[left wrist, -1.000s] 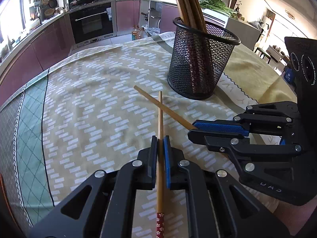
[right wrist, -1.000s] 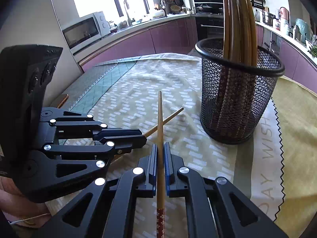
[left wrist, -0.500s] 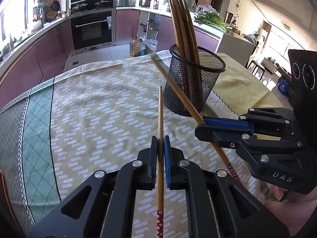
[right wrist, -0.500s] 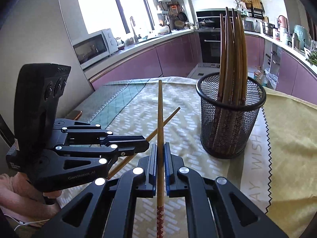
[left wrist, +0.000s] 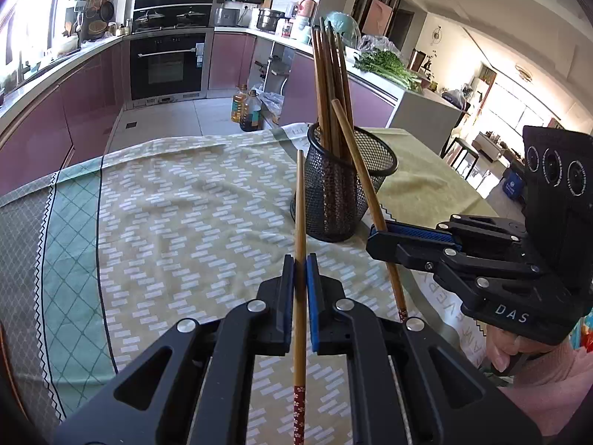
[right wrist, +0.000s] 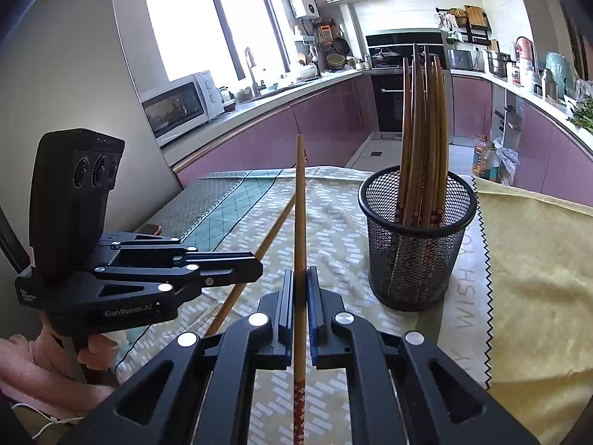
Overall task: Organize utensils
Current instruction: 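Lift the left tool's chopstick upright while the right tool lifts its own chopstick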
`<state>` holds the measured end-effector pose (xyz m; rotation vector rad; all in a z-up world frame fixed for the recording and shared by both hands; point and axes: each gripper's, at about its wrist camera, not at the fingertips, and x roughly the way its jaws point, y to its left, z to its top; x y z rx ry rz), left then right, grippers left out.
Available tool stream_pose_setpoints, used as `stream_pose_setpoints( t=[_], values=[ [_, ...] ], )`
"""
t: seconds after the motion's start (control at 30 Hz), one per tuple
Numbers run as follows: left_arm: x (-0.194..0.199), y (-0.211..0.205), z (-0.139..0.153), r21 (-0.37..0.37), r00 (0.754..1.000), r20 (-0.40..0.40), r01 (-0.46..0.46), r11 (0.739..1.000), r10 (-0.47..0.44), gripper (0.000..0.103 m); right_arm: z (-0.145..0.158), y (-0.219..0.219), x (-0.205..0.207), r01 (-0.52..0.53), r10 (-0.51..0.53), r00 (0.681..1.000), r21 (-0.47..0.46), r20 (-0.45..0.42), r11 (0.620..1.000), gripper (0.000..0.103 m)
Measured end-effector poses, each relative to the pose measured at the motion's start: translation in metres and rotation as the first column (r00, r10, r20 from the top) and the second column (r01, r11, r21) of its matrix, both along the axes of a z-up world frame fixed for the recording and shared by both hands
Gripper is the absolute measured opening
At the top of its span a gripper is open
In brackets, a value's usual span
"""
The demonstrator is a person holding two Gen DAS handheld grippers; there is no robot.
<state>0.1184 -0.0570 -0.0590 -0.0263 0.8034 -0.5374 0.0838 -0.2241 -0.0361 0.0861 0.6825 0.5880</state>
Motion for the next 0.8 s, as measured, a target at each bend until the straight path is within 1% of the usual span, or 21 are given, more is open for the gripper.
stream_pose_setpoints(
  t=[0.27,0.8],
  values=[
    [-0.004,0.006,0.008,-0.033,1.0,0.015,0.002,0.999,-0.001,0.007,-0.001,-0.003,0.0,0.004,-0.004,1.0,0.003,-0.001,1.0,0.006],
    [-0.005,0.006,0.018,-0.057,0.999,0.048,0.015,0.998,-0.012,0.007,0.006,-0.012,-0.001,0.022,-0.022,0.999,0.017,0.024,1.0,0.006]
  ],
)
